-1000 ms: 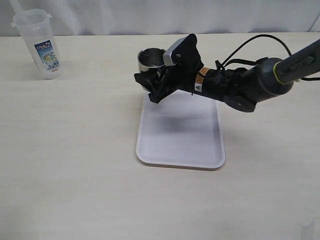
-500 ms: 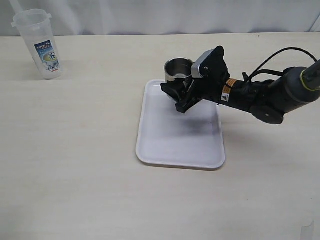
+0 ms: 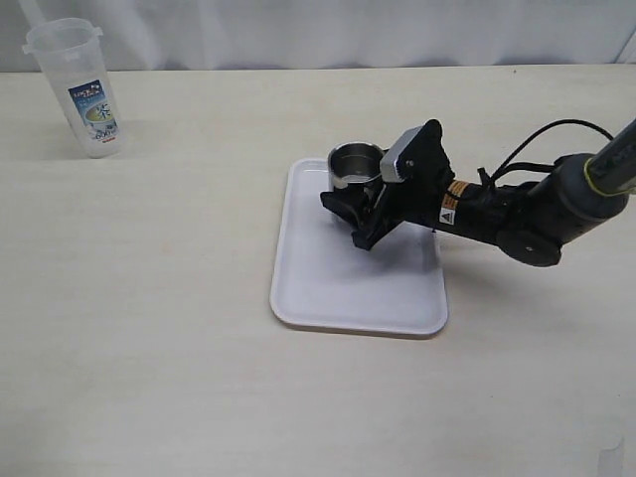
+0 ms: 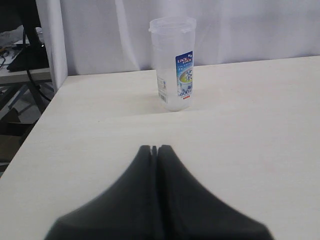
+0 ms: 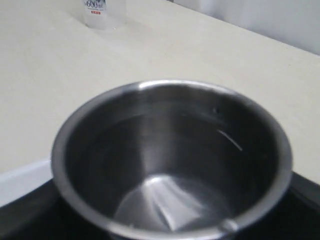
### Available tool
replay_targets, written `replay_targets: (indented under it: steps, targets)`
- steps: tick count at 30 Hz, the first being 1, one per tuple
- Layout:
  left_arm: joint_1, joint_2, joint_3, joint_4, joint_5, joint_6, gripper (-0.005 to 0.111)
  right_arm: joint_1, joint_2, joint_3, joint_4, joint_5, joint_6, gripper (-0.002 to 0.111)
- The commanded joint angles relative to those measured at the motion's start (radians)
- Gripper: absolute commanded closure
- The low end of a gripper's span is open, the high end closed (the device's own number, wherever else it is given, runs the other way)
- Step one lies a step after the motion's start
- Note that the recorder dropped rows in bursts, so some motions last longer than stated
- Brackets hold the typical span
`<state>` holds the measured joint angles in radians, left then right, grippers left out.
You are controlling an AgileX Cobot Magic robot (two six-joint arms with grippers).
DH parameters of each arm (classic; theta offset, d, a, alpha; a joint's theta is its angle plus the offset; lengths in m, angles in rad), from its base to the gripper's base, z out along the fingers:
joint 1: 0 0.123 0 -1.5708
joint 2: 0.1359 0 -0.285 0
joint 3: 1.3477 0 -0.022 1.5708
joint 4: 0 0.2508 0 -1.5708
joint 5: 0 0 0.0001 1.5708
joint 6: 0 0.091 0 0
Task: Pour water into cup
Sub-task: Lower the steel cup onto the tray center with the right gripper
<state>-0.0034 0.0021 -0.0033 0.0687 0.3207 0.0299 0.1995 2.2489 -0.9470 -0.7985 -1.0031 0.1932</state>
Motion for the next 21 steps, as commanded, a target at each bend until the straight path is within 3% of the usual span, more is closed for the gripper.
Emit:
replay_targets:
  steps: [1, 15, 21]
  targets:
    - [-0.003, -0.002, 0.003, -0.001, -0.008, 0.0, 0.107, -0.004, 0.005, -0.005, 0.001, -0.045, -0.015, 0.104]
    - [-0.003, -0.002, 0.003, 0.002, -0.006, 0.0, 0.107, -0.004, 0.007, -0.005, 0.001, -0.045, -0.015, 0.103]
    - [-0.003, -0.002, 0.003, 0.002, -0.006, 0.0, 0.107, -0.002, 0.007, -0.005, 0.001, -0.045, -0.015, 0.079]
